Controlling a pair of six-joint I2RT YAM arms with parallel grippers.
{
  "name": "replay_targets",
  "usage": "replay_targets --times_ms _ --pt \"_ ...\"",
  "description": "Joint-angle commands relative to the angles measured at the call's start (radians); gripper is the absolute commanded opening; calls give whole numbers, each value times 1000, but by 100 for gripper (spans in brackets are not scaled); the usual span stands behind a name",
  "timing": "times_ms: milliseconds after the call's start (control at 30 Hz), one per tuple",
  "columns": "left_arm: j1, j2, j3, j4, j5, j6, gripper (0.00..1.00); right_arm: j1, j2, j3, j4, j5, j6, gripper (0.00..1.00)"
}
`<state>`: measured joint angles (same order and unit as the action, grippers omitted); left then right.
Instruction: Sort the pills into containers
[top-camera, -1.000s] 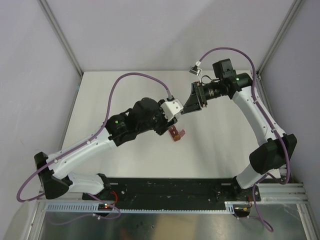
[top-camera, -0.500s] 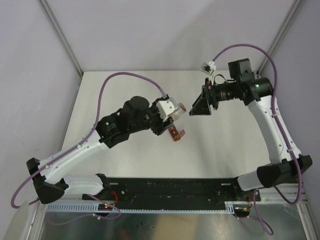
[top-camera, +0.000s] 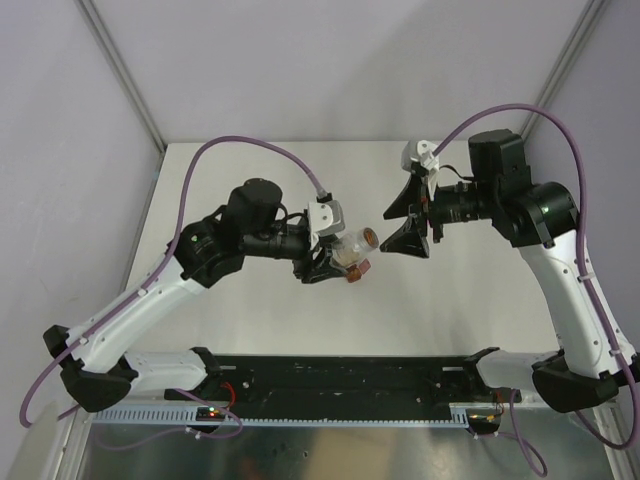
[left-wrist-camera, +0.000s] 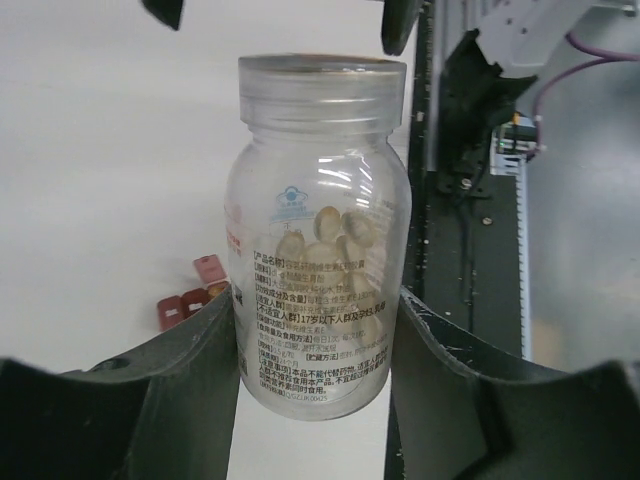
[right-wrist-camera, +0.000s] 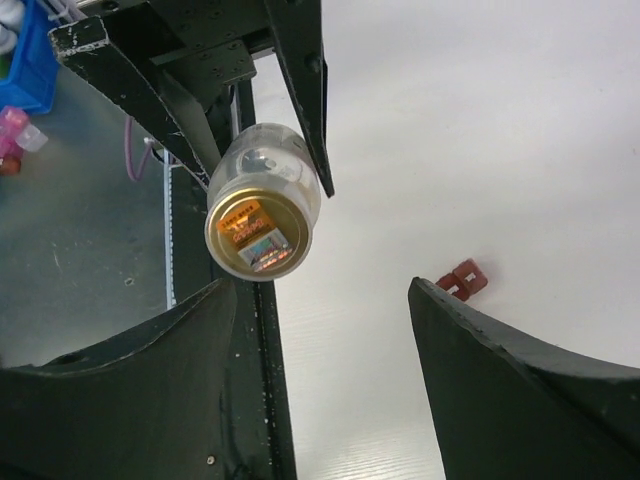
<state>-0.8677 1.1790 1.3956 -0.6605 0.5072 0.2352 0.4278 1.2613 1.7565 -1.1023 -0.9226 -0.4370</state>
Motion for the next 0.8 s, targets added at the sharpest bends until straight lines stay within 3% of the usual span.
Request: replay_targets --times_ms 0,400,767 --pt "11 -1 35 -27 154 -19 0 53 -16 48 12 37 -72 76" --pt "12 42 57 -38 186 -26 0 192 -11 66 -48 89 -139 76" --pt "13 43 62 -40 198 -25 0 218 -16 22 -61 114 -161 72"
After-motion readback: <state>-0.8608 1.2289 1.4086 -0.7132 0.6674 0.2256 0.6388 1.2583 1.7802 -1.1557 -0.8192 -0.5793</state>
